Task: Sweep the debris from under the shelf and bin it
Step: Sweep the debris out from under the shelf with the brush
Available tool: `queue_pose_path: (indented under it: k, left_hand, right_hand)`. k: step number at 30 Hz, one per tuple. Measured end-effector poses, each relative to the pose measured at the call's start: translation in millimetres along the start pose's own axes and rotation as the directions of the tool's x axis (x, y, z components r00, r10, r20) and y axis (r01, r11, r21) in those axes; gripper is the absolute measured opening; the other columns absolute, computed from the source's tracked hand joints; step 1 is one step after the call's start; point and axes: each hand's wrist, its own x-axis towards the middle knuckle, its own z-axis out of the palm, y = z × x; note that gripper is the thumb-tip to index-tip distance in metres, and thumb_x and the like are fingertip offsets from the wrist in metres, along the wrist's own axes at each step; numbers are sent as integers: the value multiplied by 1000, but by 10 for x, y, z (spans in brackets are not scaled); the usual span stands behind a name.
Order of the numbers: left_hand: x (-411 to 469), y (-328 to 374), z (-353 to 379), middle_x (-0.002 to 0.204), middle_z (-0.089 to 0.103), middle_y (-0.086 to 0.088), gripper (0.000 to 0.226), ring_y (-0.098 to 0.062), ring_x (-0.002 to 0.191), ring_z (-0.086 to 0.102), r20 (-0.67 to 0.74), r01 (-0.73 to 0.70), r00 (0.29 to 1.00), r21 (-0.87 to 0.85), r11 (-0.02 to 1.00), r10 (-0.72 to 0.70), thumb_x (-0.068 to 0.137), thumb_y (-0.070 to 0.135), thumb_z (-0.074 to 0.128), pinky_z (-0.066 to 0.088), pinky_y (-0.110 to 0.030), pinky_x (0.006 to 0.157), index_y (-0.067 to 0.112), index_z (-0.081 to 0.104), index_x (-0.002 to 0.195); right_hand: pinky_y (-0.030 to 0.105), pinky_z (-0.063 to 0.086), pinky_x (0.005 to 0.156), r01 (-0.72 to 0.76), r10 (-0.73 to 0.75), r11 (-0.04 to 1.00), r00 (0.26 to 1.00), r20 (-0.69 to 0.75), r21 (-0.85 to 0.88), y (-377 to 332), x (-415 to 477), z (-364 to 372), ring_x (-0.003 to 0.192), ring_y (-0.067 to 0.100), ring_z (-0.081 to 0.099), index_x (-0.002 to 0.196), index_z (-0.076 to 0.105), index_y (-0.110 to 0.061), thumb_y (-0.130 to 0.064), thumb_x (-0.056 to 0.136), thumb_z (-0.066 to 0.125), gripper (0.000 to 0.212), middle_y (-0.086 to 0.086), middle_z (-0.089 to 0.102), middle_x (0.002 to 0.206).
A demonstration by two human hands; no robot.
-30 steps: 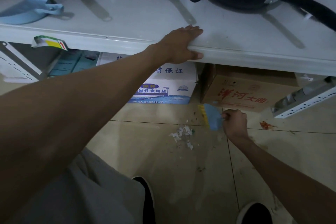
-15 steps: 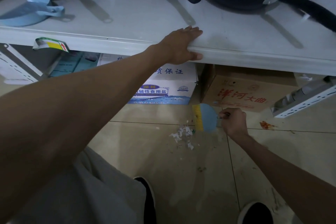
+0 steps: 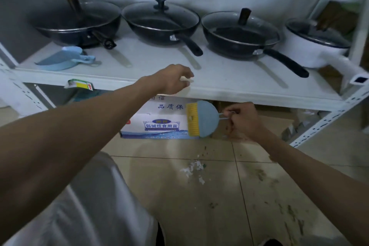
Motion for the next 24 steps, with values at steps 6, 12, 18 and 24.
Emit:
queue_pose_path:
  k: [6, 12, 18, 24]
  left_hand:
    - [-113, 9, -294, 124, 65, -5, 30, -22, 115, 59, -71, 19, 997, -20, 1000, -20, 95, 19, 58, 44, -30, 97, 12, 65, 123]
    - [-252, 137, -304, 72, 65, 11, 6, -2, 64, 56, -21, -24, 1000, -72, 997, 23, 82, 13, 75, 40, -14, 62, 18, 72, 83]
    - [-260, 213, -85, 70, 61, 18, 11, 3, 65, 55, 136, -59, 989, -8, 998, 60, 82, 10, 75, 36, -5, 56, 18, 74, 89]
    - [-190, 220, 19, 80, 63, 10, 15, -3, 69, 55, 103, -103, 990, 17, 995, 101, 83, 11, 74, 47, -23, 69, 24, 69, 88]
  right_hand:
    - [17, 49, 47, -16, 16, 980, 1000, 3, 199, -450, 14, -110, 44, 9, 56, 89, 72, -4, -4, 88, 64, 9, 6, 68, 68]
    - [17, 48, 46, -30, 28, 982, 1000, 12, 186, -502, 28, -175, 45, 13, 55, 87, 72, -1, -1, 88, 62, 10, 8, 65, 63]
    - [20, 50, 48, -65, 62, 974, 998, 19, 216, -436, 5, -248, 48, 16, 54, 86, 72, -2, -3, 88, 63, 10, 8, 65, 59]
    - [21, 49, 47, -66, 63, 968, 998, 22, 241, -395, -9, -312, 46, 16, 52, 84, 72, -4, -2, 88, 62, 12, -3, 63, 47]
